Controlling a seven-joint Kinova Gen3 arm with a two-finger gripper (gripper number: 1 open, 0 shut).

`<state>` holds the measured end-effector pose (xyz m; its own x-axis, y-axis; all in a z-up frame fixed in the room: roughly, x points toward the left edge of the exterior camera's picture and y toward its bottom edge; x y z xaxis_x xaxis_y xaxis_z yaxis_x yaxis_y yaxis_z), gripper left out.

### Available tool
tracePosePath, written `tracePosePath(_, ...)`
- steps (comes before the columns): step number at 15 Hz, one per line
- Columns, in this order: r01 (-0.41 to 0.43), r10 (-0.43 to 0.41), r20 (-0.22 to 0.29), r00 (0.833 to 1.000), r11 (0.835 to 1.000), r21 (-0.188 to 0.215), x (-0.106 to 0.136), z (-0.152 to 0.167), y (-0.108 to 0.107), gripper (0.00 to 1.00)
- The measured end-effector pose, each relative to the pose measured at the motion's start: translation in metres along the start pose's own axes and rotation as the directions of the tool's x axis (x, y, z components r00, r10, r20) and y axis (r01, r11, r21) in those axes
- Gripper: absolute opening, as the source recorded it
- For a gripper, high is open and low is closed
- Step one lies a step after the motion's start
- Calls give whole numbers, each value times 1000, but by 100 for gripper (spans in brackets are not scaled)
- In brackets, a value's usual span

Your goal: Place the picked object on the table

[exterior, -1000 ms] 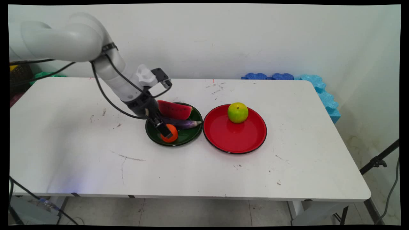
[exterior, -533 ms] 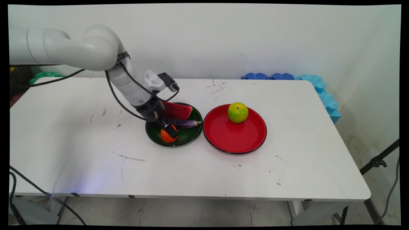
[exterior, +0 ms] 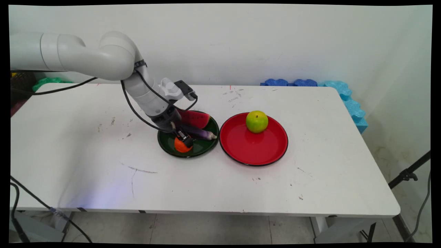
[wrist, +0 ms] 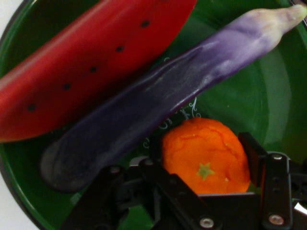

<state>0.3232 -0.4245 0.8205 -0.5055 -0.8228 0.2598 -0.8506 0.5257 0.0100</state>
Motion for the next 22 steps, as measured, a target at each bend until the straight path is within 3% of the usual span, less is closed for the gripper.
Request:
tracePosePath(6,-19,19,-13,1000,1000,-12,6,-4,3,0)
tracePosePath(12,-54,53,-31,998,998,-25,12,-36,7,0)
tracePosePath(22,-186,173,-124,977,978,-99,28,-93,53,0)
